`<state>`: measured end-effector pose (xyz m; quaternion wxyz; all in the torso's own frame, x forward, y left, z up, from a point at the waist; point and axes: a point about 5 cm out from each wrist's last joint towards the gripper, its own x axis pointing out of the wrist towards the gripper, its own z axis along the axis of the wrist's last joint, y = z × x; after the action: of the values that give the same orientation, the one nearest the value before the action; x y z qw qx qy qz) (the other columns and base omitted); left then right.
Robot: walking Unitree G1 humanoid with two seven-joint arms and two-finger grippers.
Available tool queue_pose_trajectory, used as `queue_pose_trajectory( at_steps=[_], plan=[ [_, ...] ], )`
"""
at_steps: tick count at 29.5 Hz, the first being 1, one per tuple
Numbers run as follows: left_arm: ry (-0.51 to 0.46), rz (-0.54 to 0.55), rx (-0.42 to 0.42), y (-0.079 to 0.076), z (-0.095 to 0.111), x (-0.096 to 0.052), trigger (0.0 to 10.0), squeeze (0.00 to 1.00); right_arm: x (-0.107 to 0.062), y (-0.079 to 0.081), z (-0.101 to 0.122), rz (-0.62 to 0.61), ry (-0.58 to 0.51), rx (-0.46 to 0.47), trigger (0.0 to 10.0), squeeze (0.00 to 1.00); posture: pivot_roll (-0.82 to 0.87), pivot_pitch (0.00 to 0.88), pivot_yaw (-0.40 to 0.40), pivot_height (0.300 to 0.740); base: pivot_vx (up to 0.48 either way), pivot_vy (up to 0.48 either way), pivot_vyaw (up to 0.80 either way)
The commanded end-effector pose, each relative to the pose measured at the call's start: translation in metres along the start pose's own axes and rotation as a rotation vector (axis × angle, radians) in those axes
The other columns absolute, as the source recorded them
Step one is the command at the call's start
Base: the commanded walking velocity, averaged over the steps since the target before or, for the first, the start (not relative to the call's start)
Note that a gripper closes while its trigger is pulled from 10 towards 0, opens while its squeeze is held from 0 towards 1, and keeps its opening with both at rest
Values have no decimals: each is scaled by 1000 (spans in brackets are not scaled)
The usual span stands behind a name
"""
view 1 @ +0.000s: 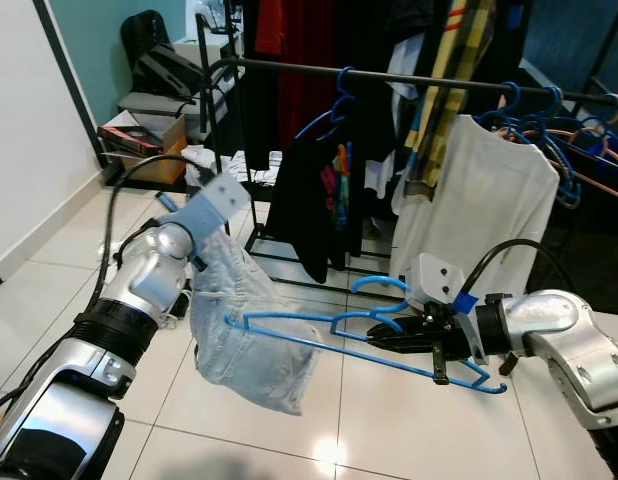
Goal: Hang hanger
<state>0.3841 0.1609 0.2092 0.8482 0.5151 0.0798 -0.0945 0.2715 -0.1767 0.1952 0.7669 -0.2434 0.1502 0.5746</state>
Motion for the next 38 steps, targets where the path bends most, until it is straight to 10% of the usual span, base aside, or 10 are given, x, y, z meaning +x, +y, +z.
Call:
queue_pose_trajectory(
  at_steps=[1, 8, 14, 17, 25, 38],
  plan=[
    [-106, -45, 209, -1, 15, -1, 10000, 0, 3, 4, 2, 14, 5, -5, 10000, 0, -57, 0, 34, 740, 0, 0, 0],
    [-299, -335, 456, -31, 22, -10, 10000, 0, 7, 6, 6, 13, -3, -14, 10000, 0, -59, 0, 56, 740, 0, 0, 0],
    [-319, -431, 518, -37, 18, -13, 10000, 0, 9, 7, 8, 11, -6, -16, 10000, 0, -60, 0, 61, 740, 0, 0, 0],
    [-253, -647, 544, -40, 11, -17, 10000, 0, 13, 11, 10, -3, -15, -16, 10000, 0, -66, 0, 79, 740, 0, 0, 0],
    [-153, -597, 522, -25, 13, -2, 10000, 0, 14, 13, 13, -26, -17, -11, 10000, 0, -70, 0, 95, 740, 0, 0, 0],
    [-71, -501, 244, 0, 31, 8, 10000, 0, 13, 11, 8, -73, 42, 0, 10000, 0, -71, 0, 96, 740, 0, 0, 0]
  ],
)
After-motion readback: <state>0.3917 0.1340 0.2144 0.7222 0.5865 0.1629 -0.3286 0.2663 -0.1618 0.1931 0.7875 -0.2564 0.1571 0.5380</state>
